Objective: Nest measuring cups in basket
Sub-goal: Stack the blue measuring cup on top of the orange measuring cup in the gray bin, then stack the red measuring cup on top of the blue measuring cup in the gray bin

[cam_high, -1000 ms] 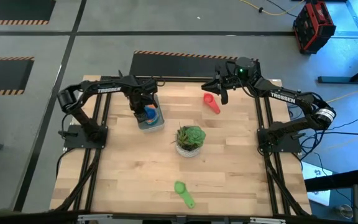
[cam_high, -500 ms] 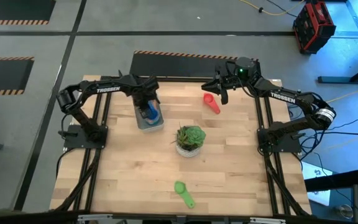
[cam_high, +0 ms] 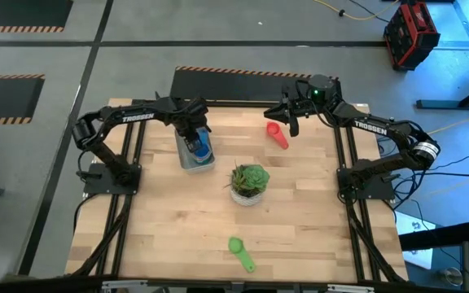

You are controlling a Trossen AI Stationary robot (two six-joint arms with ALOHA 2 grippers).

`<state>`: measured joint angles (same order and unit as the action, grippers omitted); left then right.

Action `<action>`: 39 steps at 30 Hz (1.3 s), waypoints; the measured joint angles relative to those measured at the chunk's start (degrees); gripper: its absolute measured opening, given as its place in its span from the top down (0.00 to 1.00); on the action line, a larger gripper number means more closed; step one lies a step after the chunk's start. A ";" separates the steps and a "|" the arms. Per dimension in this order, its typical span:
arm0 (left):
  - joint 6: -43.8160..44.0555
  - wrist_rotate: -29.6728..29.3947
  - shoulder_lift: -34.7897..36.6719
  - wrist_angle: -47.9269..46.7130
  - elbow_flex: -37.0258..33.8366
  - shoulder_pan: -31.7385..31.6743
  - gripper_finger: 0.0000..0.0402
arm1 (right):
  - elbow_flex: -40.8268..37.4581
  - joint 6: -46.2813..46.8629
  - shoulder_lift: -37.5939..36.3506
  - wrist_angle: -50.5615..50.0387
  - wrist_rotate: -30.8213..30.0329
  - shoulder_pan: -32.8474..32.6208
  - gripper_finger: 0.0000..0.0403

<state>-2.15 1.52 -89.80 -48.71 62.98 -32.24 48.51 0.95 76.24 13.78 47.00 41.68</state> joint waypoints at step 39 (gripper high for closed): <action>3.54 6.53 16.74 -1.75 0.00 6.11 0.73 | 0.00 1.81 0.01 0.11 -3.85 0.02 0.85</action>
<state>1.39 8.05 -73.06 -50.46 62.98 -26.13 48.51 2.76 76.25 13.89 43.16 41.69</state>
